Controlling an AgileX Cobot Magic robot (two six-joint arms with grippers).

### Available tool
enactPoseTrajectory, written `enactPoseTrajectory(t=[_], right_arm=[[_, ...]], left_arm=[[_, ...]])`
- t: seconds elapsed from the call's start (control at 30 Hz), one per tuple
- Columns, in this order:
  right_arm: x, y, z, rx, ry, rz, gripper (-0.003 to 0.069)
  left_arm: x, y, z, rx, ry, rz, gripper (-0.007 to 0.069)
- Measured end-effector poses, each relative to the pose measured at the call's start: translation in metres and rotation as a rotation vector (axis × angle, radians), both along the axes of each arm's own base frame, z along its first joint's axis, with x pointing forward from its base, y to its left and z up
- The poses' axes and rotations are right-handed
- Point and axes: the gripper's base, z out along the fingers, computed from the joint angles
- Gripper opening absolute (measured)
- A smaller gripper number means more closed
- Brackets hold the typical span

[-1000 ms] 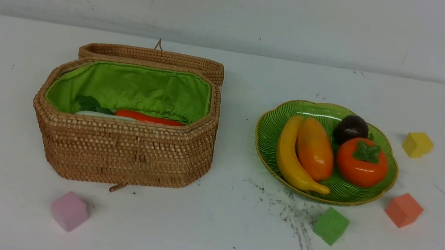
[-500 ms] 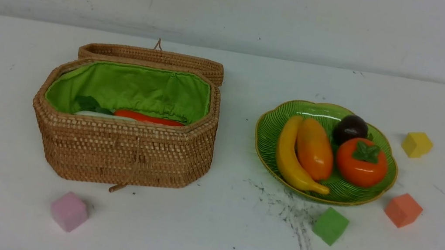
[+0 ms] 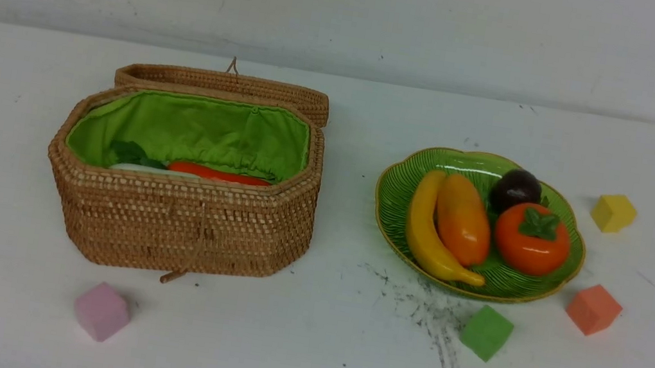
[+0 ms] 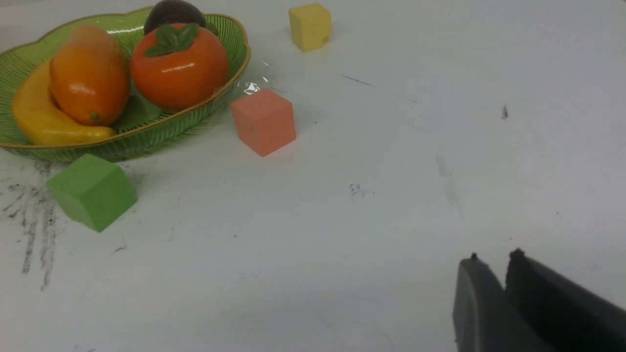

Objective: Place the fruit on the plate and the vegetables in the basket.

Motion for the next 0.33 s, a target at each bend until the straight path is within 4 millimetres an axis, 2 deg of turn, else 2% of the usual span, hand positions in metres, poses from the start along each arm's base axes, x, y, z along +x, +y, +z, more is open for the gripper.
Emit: enactPoseTrajectory(t=[0.33], right_arm=[[0.0, 0.0, 0.0, 0.0, 0.0, 0.0, 0.0118]], left_arm=[[0.0, 0.0, 0.0, 0.0, 0.0, 0.0, 0.0239]])
